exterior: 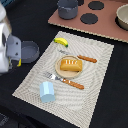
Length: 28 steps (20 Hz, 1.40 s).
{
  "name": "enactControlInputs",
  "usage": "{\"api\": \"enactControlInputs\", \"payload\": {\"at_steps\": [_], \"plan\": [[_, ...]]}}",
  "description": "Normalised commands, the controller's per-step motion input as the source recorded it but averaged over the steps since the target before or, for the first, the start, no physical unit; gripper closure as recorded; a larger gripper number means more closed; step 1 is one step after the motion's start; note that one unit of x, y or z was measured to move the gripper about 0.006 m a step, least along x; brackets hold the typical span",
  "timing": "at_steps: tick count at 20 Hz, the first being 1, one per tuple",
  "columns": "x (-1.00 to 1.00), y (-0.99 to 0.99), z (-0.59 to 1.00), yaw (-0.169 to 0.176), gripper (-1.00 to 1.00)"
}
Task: Interact with the objects in diverse but meaningful ways.
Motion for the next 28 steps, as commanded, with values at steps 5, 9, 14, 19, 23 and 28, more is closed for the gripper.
{"api": "enactControlInputs", "payload": {"at_steps": [5,9,14,19,23,28], "plan": [[0.72,0.52,0.45,-0.002,1.0],[0.77,0.56,0.34,-0.021,1.0],[0.77,0.54,0.32,-0.041,1.0],[0.79,0.53,0.41,-0.06,1.0],[0.78,0.51,0.38,-0.069,1.0],[0.74,0.48,0.28,-0.086,1.0]]}}
